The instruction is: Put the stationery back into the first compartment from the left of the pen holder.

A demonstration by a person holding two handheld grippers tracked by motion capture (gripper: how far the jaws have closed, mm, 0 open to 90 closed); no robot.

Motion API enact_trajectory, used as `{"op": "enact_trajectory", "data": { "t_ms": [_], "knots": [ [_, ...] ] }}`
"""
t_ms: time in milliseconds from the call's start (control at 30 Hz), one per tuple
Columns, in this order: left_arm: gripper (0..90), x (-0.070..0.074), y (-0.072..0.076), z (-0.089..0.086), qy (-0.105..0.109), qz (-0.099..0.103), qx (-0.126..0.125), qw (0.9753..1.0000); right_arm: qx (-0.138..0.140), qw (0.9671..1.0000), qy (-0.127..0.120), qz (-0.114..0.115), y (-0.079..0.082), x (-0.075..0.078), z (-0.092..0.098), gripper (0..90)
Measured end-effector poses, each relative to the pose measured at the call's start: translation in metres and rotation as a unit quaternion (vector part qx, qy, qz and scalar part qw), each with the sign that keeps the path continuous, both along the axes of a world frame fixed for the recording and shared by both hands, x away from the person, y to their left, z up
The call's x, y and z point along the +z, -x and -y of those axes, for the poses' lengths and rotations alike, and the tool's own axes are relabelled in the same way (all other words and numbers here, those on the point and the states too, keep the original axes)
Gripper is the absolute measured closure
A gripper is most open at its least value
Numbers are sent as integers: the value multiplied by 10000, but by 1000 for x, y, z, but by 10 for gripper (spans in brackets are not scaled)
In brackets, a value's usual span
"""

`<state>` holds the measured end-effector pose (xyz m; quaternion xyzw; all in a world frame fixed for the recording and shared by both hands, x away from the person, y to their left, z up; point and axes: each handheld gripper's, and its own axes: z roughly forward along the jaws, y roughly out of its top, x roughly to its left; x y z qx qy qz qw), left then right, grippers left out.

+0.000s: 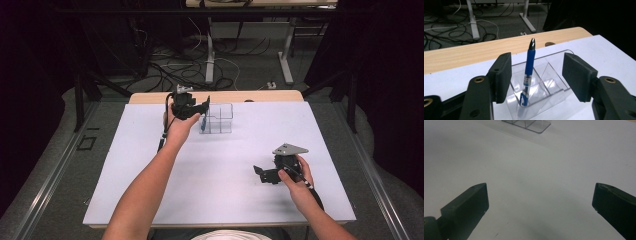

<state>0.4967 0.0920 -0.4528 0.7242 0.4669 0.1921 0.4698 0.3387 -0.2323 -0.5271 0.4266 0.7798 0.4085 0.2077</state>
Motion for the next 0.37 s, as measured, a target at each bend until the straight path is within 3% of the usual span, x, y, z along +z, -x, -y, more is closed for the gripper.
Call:
{"op": "enact_trajectory", "data": {
  "t_ms": [100, 167, 300, 367],
  "knots": [
    [370, 3, 9, -2, -18, 53, -133, 9999, -1, 10000, 16, 0, 0, 0, 0, 2],
    [330, 6, 16, -3, -194, 227, -199, 9994, -22, 10000, 17, -37, 1, 0, -1, 3],
    [278, 11, 33, -7, -520, 307, -305, 9977, -4, 10000, 51, 40, 0, 0, 0, 2],
    [244, 12, 40, -12, -499, 324, -349, 9976, -17, 10000, 51, 37, 0, 0, 0, 2]
  ]
}}
